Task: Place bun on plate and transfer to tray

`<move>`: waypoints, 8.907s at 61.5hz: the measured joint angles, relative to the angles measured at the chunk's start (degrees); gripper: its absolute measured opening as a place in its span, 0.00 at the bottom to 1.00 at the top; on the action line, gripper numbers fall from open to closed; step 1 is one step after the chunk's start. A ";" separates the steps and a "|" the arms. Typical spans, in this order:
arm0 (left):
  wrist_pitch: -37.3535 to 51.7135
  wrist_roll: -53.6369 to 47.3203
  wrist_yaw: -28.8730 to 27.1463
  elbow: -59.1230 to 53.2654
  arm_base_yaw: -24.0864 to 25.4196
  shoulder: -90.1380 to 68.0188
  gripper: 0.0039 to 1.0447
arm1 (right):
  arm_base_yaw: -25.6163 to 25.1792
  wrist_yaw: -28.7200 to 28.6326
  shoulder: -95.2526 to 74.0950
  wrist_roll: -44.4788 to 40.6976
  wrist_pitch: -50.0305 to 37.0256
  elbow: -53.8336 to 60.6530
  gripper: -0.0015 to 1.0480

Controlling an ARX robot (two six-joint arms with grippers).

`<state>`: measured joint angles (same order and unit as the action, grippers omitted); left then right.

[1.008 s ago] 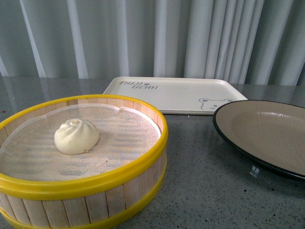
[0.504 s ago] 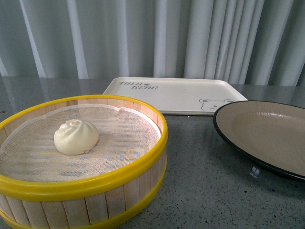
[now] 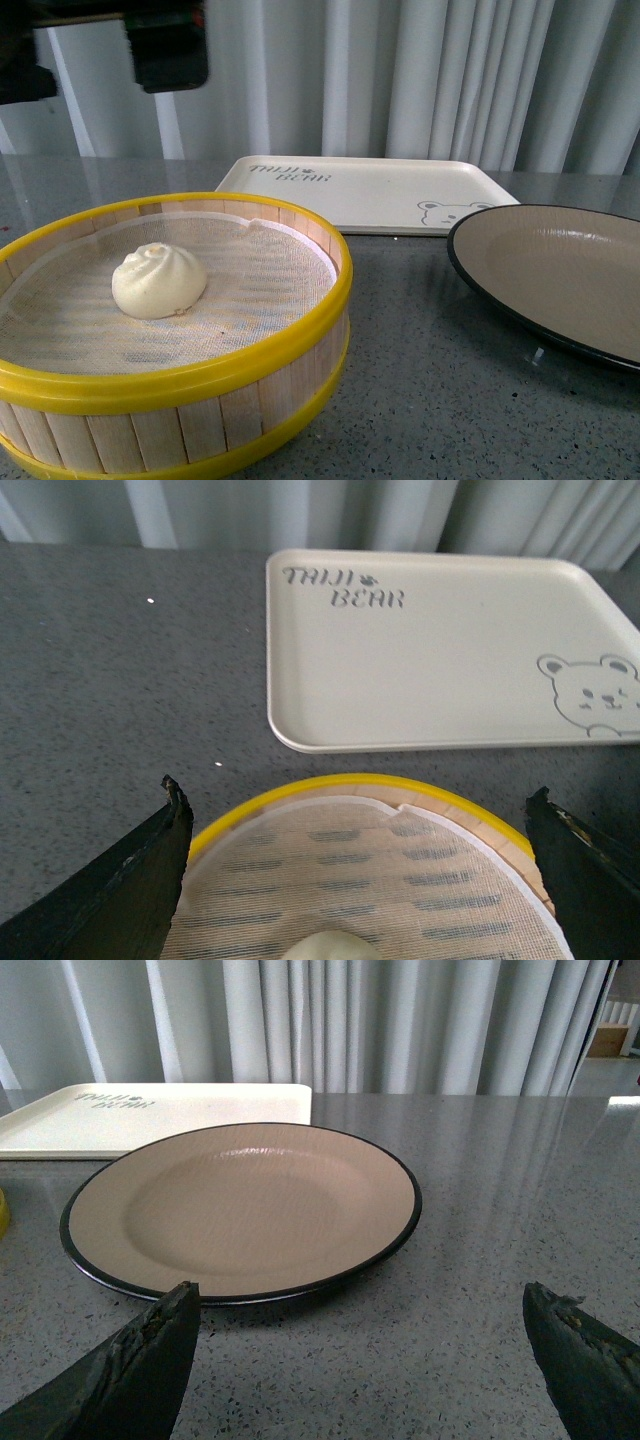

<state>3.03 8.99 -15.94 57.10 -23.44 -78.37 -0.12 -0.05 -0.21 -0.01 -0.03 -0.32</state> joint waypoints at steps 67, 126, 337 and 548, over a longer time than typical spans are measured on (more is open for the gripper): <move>-15.19 -5.55 2.64 -1.18 -1.33 -1.90 0.94 | 0.02 0.00 0.00 0.00 0.00 0.00 0.92; -13.86 -7.43 2.67 -3.13 -2.62 -2.51 0.19 | 0.02 0.00 0.00 0.00 0.00 0.00 0.92; -21.49 -2.89 8.50 43.52 -26.93 -39.36 0.03 | 0.00 0.00 0.00 0.00 0.00 0.00 0.92; -1.62 -8.72 15.93 -55.60 23.32 75.08 0.04 | 0.00 0.02 0.00 0.00 0.00 0.00 0.92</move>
<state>1.41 0.27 -0.01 1.50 -0.12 -3.29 -0.12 -0.03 -0.21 -0.01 -0.03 -0.32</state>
